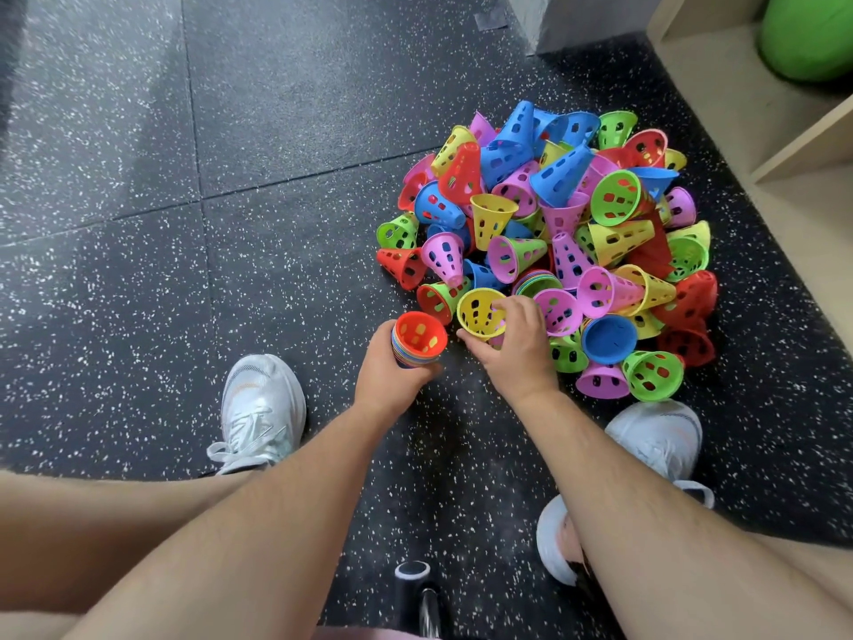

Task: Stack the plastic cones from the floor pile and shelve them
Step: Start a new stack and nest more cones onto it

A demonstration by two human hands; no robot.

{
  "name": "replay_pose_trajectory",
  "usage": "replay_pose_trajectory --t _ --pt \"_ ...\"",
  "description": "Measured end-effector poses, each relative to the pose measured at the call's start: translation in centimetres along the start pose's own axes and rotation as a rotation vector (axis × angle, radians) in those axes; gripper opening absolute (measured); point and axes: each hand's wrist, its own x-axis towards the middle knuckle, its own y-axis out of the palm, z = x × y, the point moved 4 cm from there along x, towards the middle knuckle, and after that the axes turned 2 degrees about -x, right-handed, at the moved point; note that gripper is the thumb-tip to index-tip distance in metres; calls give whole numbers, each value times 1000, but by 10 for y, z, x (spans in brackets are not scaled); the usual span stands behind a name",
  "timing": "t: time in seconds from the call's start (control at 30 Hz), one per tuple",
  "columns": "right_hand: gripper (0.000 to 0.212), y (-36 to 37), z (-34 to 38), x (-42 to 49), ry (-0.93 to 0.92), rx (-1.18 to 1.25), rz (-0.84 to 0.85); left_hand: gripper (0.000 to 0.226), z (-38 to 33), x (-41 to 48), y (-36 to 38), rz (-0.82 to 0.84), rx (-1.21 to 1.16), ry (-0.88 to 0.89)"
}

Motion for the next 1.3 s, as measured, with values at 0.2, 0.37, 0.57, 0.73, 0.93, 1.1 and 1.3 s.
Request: replay_pose_trajectory --t 0.2,0.37,0.57,0.73,0.93,1.1,1.3 --pt "70 -6 17 -2 -2 63 4 62 -3 -3 2 11 35 -2" --pt "68 4 29 -1 -71 54 123 60 -5 0 5 24 66 1" --pt "73 -1 59 14 -134 -19 223 49 -51 11 -7 40 90 106" --pt "81 -47 109 66 -238 -86 346 50 -122 33 -50 51 163 221" --pt "66 -151 167 107 -483 -175 561 79 -218 57 -103 225 452 355" --pt "63 -177 181 119 -553 -138 652 78 -250 47 -126 313 584 358" --pt "65 -135 174 130 -643 -204 753 63 -215 63 -135 336 547 301"
